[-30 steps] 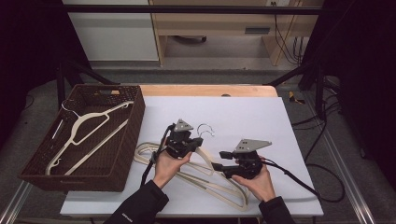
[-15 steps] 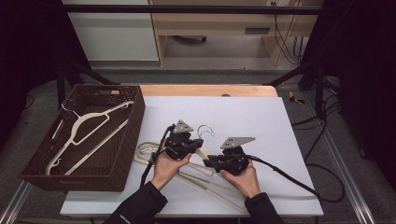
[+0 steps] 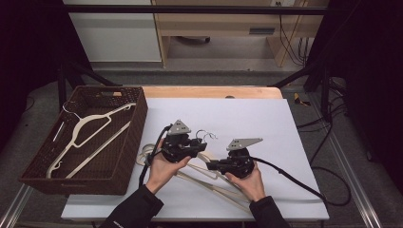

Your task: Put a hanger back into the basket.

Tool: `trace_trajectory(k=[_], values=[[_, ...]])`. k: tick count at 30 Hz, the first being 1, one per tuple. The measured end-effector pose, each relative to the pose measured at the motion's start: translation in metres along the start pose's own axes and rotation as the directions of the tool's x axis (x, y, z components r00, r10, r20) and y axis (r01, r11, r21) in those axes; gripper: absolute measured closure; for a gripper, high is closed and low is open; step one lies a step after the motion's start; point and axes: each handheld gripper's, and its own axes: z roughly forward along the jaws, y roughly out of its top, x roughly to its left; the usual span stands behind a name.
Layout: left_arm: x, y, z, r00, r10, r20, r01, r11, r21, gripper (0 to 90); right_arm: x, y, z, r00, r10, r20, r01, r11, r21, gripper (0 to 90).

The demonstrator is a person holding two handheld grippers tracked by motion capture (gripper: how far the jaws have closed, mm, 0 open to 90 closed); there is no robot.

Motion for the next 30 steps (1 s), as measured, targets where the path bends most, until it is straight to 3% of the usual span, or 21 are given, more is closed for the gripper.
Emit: trace_trajectory(k=[3,6,10,13,18,23,27,30], values=[[0.002,0.000,-0.015,0.9980,0.063,0.002,-0.063,0.9980,-0.006,51.3,0.000,0.003,-0.009,0.9999,-0.015,0.003,0.015,1.000,0.002,87.2],[0.005,-0.002,-0.026,0.9953,0.096,0.008,-0.096,0.9953,-0.007,39.0,0.000,0.005,-0.015,0.9993,-0.036,-0.008,0.036,0.999,-0.001,87.2],[0.010,-0.007,-0.035,0.9885,0.151,0.015,-0.151,0.9886,0.004,30.8,0.000,0.008,-0.024,0.9981,-0.060,-0.017,0.060,0.998,0.002,87.2],[0.013,-0.013,-0.037,0.9820,0.188,0.013,-0.189,0.9812,0.041,27.9,0.001,0.010,-0.030,0.9964,-0.078,-0.033,0.078,0.997,0.006,87.2],[0.014,-0.019,-0.031,0.9738,0.219,0.059,-0.224,0.9709,0.084,27.0,0.002,0.010,-0.033,0.9930,-0.101,-0.062,0.102,0.995,0.016,87.2],[0.012,-0.020,-0.022,0.9624,0.257,0.089,-0.266,0.9570,0.116,32.5,0.003,0.010,-0.031,0.9909,-0.110,-0.077,0.113,0.993,0.025,87.2],[0.011,-0.021,-0.016,0.9481,0.301,0.104,-0.314,0.9366,0.156,39.5,0.005,0.009,-0.029,0.9879,-0.124,-0.094,0.128,0.991,0.035,87.2],[0.010,-0.022,-0.012,0.9486,0.297,0.110,-0.312,0.9353,0.167,46.5,0.006,0.009,-0.028,0.9868,-0.127,-0.101,0.132,0.990,0.045,87.2]])
